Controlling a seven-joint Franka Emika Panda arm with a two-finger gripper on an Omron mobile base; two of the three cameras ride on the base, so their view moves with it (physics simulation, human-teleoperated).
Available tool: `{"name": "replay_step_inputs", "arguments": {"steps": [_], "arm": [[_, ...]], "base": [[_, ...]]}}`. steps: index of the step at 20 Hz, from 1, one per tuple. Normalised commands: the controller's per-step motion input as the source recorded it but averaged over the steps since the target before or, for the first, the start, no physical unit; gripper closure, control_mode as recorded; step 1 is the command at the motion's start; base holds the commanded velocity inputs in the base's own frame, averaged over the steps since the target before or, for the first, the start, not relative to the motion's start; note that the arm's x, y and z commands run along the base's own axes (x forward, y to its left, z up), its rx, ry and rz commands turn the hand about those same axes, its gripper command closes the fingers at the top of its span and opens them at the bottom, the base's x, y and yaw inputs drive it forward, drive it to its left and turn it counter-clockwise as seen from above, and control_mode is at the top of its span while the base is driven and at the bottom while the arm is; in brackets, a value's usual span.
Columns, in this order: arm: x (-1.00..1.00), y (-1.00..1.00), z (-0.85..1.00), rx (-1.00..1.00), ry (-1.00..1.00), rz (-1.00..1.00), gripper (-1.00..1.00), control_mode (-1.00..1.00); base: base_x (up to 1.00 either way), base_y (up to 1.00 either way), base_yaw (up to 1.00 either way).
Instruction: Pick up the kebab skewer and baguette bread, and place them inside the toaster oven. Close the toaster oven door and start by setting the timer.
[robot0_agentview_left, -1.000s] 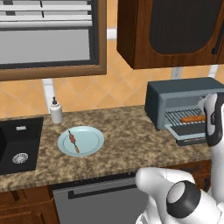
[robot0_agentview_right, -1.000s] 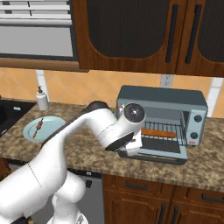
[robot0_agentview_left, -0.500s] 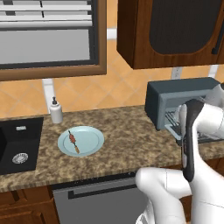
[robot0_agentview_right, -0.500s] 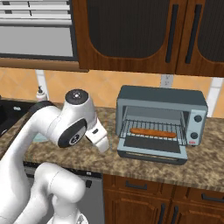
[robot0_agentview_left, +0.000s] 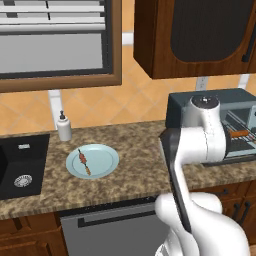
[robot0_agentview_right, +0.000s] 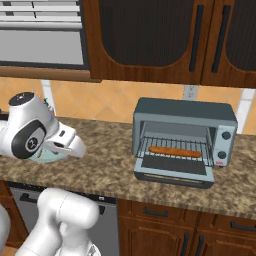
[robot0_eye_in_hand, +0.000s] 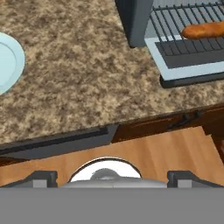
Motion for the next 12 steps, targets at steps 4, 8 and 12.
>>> {"name": "replay_step_inputs", "arguments": {"steps": [4, 8, 12], "arm": [[0.27, 1.0, -0.05, -0.2, 0.04, 0.36, -1.0, -1.0], [0.67, 1.0, -0.35, -0.05, 0.11, 0.28, -1.0, -1.0], [0.79, 1.0, -0.49, 0.0, 0.12, 0.17, -1.0, -1.0]], "base": [[0.0, 0.0, 0.0], [0.0, 0.0, 0.0], [0.0, 0.0, 0.0]]}}
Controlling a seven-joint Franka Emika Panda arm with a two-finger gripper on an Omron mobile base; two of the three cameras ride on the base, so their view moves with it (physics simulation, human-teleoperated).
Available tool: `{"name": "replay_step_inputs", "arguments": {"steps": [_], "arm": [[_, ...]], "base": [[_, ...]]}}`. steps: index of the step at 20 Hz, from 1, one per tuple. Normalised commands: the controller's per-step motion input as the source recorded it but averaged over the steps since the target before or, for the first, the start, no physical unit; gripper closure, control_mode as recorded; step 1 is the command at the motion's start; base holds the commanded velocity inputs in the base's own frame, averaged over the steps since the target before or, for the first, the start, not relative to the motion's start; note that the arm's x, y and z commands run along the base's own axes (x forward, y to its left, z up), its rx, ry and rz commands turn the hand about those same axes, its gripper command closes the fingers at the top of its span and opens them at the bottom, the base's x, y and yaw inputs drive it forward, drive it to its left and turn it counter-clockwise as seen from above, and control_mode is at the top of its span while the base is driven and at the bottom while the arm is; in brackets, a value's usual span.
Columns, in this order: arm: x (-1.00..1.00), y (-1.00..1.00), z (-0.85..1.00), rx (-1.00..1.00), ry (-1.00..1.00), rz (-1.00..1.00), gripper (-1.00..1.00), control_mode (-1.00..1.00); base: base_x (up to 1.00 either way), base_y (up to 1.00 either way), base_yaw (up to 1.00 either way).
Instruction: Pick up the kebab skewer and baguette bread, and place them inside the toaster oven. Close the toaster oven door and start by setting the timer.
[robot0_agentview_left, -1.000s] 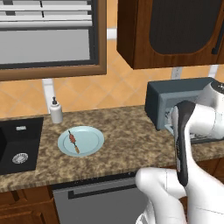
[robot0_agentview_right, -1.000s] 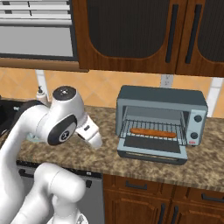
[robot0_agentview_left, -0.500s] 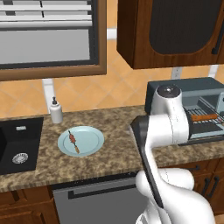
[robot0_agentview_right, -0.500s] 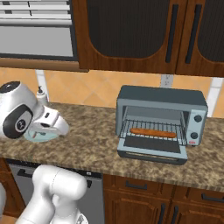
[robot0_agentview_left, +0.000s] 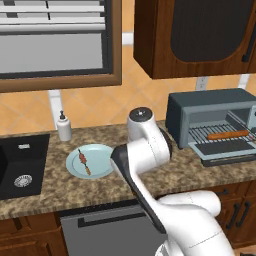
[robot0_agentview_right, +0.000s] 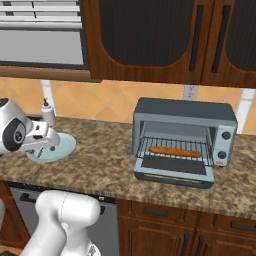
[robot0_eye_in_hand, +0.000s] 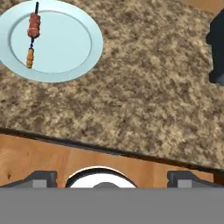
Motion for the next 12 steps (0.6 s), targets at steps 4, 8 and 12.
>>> {"name": "replay_step_inputs", "arguments": {"steps": [4, 8, 12], "arm": [[0.61, 0.94, -0.43, 0.01, 0.03, 0.09, -1.0, -1.0], [0.61, 0.55, -0.37, 0.04, 0.04, 0.01, -1.0, -1.0], [0.37, 0.34, -0.26, 0.13, 0.23, 0.0, -1.0, -1.0]], "base": [[0.0, 0.0, 0.0], [0.0, 0.0, 0.0], [0.0, 0.0, 0.0]]}}
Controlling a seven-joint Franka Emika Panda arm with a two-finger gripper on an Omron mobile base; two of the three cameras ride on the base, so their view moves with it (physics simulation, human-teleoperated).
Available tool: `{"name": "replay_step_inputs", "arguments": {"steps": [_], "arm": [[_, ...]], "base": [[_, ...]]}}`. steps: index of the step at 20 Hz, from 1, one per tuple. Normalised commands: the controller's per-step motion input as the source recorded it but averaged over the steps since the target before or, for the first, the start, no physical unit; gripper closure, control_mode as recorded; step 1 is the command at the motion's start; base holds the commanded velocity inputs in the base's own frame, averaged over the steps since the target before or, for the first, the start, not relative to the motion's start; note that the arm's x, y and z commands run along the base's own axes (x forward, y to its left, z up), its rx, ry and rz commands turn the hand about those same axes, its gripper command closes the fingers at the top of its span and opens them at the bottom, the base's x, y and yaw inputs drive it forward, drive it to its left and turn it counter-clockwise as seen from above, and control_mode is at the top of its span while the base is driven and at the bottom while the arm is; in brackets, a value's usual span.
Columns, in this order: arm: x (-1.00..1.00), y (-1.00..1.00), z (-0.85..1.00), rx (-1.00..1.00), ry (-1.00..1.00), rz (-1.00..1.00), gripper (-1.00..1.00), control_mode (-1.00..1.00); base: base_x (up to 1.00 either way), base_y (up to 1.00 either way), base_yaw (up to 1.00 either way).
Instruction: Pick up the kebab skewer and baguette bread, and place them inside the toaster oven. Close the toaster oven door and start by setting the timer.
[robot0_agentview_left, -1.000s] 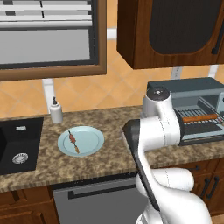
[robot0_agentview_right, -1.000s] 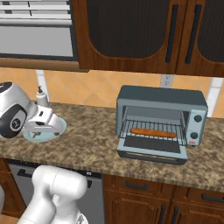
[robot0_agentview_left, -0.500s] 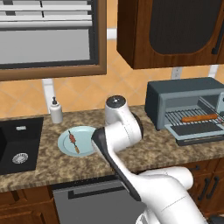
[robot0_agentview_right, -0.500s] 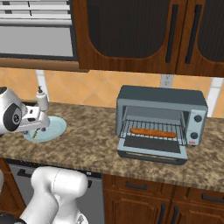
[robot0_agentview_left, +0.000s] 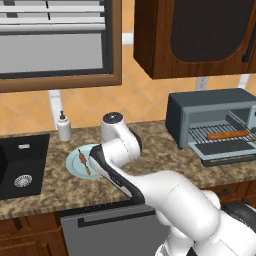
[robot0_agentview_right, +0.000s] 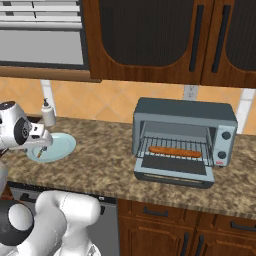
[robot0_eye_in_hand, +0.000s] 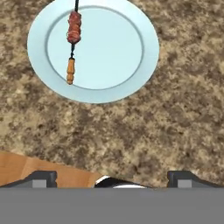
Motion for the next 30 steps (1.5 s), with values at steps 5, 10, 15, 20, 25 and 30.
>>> {"name": "replay_step_inputs", "arguments": {"steps": [5, 10, 15, 20, 25, 30], "arm": [[0.44, 0.42, -0.33, 0.08, 0.21, 0.0, -1.0, -1.0], [0.24, 0.51, -0.35, 0.0, 0.09, 0.0, -1.0, -1.0], [0.41, 0.28, -0.37, 0.0, 0.03, 0.0, -1.0, -1.0], [0.54, 0.04, -0.35, 0.0, 0.03, 0.0, -1.0, -1.0], [0.36, 0.27, -0.29, 0.0, 0.0, 0.0, -1.0, -1.0], [0.29, 0.3, -0.29, 0.0, 0.0, 0.0, -1.0, -1.0]], "base": [[0.0, 0.0, 0.0], [0.0, 0.0, 0.0], [0.0, 0.0, 0.0], [0.0, 0.0, 0.0], [0.0, 0.0, 0.0], [0.0, 0.0, 0.0]]}}
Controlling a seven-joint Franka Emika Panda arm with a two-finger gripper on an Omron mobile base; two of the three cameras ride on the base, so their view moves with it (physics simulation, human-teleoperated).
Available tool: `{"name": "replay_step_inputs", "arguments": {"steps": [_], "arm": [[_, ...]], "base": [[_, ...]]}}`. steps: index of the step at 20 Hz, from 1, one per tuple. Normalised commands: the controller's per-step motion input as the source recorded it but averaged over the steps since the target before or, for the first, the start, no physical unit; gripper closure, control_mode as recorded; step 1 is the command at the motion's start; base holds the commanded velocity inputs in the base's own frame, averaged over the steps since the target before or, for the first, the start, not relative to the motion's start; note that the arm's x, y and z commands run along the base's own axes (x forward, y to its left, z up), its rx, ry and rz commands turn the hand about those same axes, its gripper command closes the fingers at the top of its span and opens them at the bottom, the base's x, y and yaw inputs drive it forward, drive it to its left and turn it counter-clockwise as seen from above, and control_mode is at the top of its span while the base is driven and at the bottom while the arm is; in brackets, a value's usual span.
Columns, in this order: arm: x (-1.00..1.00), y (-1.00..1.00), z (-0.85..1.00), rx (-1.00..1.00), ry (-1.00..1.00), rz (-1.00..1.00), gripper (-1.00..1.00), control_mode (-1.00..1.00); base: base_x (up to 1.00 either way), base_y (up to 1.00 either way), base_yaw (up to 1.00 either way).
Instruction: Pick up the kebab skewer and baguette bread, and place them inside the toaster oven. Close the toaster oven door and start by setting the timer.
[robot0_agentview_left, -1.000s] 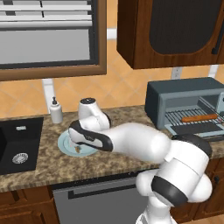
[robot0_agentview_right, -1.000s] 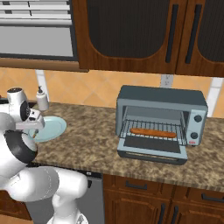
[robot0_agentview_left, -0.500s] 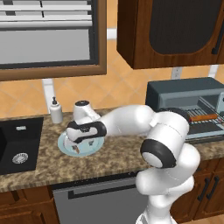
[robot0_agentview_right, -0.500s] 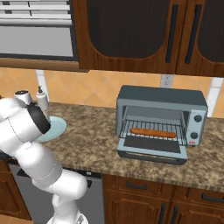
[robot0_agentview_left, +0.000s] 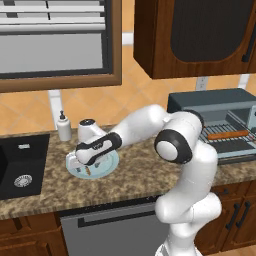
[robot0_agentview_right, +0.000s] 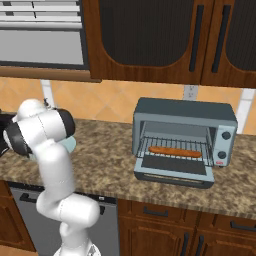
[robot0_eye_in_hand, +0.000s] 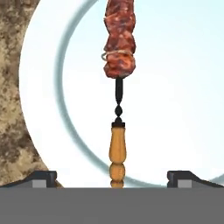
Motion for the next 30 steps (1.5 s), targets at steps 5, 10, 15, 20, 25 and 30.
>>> {"name": "replay_step_inputs", "arguments": {"steps": [5, 10, 15, 20, 25, 30], "arm": [[0.22, 0.13, -0.26, 0.0, 0.03, 0.0, -1.0, -1.0], [0.18, 0.0, -0.17, -0.01, 0.06, 0.0, -1.0, -1.0], [0.16, 0.0, -0.22, -0.02, 0.04, 0.0, -1.0, -1.0], [0.02, -0.01, -0.22, -0.02, 0.0, 0.0, -1.0, -1.0], [0.0, -0.25, -0.28, 0.0, 0.0, 0.0, -1.0, -1.0], [0.0, -0.39, -0.46, 0.0, 0.0, 0.0, -1.0, -1.0]], "base": [[0.0, 0.0, 0.0], [0.0, 0.0, 0.0], [0.0, 0.0, 0.0], [0.0, 0.0, 0.0], [0.0, 0.0, 0.0], [0.0, 0.0, 0.0]]}}
